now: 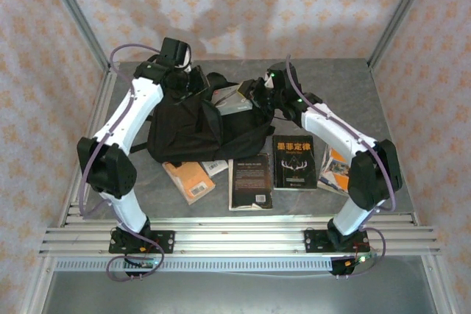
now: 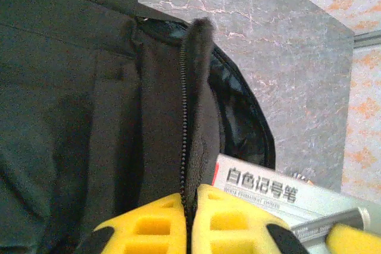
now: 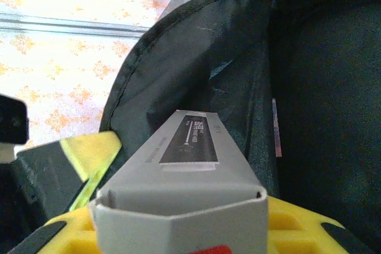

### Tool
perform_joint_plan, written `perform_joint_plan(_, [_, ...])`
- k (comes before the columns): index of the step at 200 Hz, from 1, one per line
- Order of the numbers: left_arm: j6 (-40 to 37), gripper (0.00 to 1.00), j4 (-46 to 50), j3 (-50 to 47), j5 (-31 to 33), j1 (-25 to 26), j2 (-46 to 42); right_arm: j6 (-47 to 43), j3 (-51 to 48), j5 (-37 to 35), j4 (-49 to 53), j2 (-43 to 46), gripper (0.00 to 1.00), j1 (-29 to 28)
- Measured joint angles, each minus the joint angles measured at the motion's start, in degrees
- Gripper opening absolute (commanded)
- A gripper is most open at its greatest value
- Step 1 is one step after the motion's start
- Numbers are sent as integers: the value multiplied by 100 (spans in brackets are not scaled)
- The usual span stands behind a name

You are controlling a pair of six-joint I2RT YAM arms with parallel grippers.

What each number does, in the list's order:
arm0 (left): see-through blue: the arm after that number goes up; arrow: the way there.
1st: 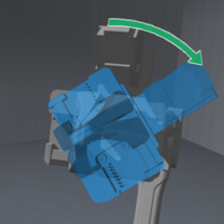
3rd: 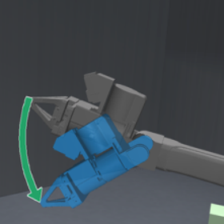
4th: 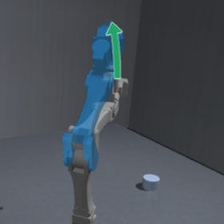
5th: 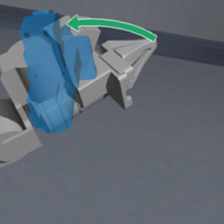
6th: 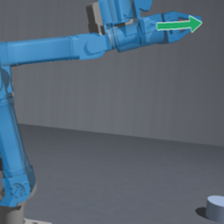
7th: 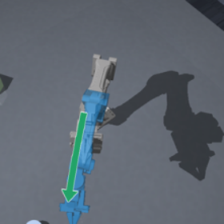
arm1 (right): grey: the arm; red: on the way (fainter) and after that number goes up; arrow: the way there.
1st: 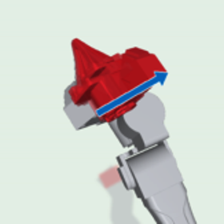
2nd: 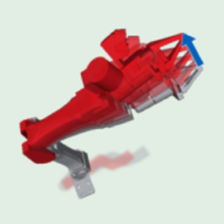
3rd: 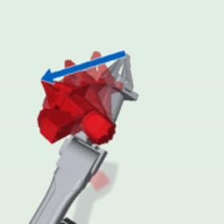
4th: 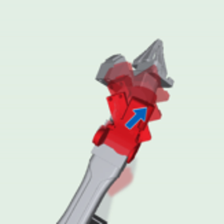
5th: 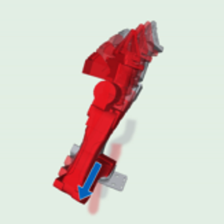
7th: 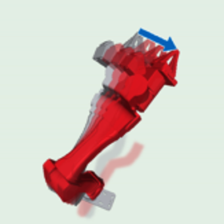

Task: Pack the student bag
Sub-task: Open the student bag at the middle-left of the table.

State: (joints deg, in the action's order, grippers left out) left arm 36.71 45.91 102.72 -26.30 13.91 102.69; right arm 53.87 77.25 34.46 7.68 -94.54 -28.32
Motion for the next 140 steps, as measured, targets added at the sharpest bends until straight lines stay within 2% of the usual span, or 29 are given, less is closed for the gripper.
perform_joint_plan(41, [-210,0,463,728,20,157,280,-247,-57,-85,111,166,34,13])
perform_joint_plan(105, [-684,0,1449,2052,472,238,-17,-1397,-57,-793,1091,675,34,323])
perform_joint_plan(140, [-909,0,1749,2356,603,238,-160,-1628,-55,-472,1019,363,39,317])
